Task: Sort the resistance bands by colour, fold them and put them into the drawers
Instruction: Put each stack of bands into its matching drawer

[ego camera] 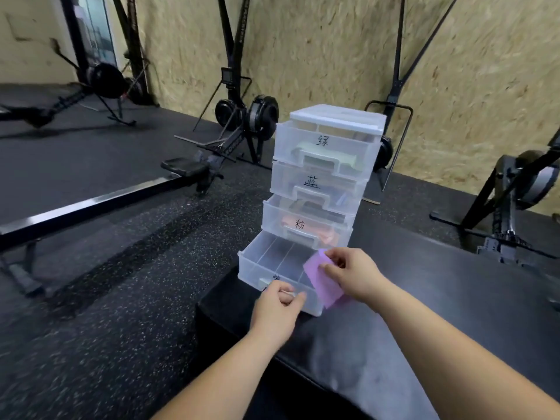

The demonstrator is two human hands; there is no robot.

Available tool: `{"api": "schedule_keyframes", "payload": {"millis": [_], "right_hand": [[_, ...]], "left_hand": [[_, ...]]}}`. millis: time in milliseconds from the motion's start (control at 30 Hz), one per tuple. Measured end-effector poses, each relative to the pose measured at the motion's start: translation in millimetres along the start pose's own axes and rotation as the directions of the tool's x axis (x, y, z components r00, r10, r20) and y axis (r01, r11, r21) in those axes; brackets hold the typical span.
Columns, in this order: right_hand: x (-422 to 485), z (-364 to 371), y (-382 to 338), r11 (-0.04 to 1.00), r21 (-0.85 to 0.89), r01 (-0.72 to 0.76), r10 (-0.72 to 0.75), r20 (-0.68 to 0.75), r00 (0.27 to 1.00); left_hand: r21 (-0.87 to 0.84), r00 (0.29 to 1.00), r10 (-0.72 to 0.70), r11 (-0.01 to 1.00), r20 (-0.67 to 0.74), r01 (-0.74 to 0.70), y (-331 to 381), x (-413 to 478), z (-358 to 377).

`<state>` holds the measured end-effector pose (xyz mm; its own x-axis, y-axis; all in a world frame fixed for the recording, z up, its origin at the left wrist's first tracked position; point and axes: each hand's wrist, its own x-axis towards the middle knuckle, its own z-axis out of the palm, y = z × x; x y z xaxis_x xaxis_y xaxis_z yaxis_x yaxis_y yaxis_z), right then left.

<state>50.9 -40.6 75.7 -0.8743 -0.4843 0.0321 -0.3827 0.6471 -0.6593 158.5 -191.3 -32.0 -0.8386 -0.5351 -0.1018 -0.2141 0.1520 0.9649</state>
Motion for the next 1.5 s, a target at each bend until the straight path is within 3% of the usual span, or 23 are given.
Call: {"api": "schedule_keyframes", "payload": {"millis": [100, 233, 433, 600, 733, 1033, 1300, 1500], "right_hand": [[41, 11, -17, 0.976, -0.212, 0.054, -0.033, 0.102, 0.994], [85, 37, -27, 0.933, -0.341, 0.116, -0.047, 0.203, 0.978], [123, 75, -19, 0.961, -0.258, 0.097, -0.038, 0.224, 0.974], [137, 102, 17, 0.905, -0.425, 0.031, 0.113, 0.309, 0.944], [141, 105, 26, 0.864, -0.503, -0.015, 0.177, 0.275, 0.945], [112, 78, 18, 0.906, -0.423, 0.0, 0.106, 0.227, 0.968], [43, 33, 14, 0.908, -0.415, 0.059, -0.014, 0.11, 0.994], [7, -14, -15, 0.878, -0.471, 0.085, -0.069, 0.05, 0.996]], "left_hand": [[0.139, 0.995, -0.064, 0.988, -0.078, 0.074, -20, 16, -14], [0.238, 0.987, -0.014, 0.97, -0.157, 0.052, -38, 37, -21], [0.295, 0.974, 0.058, 0.955, -0.221, 0.01, -46, 54, -11], [0.338, 0.935, 0.13, 0.941, -0.329, -0.012, -57, 61, 4], [0.385, 0.917, 0.187, 0.922, -0.351, -0.041, -63, 61, 10], [0.435, 0.945, 0.135, 0.901, -0.297, 0.008, -43, 78, 18], [0.439, 0.991, 0.029, 0.898, -0.128, 0.031, -20, 76, 1], [0.479, 0.992, 0.107, 0.876, -0.071, -0.06, 35, 49, -38]]}}
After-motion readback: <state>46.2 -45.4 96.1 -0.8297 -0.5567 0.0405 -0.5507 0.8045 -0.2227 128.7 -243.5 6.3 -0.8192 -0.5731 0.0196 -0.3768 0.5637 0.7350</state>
